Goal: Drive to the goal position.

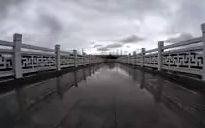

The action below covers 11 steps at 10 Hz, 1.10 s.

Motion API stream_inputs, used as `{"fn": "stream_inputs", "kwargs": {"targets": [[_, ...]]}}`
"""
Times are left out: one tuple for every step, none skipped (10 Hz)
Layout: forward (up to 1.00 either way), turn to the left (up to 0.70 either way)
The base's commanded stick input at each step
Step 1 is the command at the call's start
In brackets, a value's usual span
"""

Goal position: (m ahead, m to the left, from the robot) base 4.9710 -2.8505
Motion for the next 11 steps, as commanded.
{"fn": "stream_inputs", "kwargs": {"targets": [[0.45,0.0],[0.45,0.0],[0.45,0.0],[0.45,0.0],[0.45,0.0],[0.45,0.0],[0.45,0.0],[0.45,0.0],[0.45,0.0],[0.45,0.0],[0.45,0.0]]}}
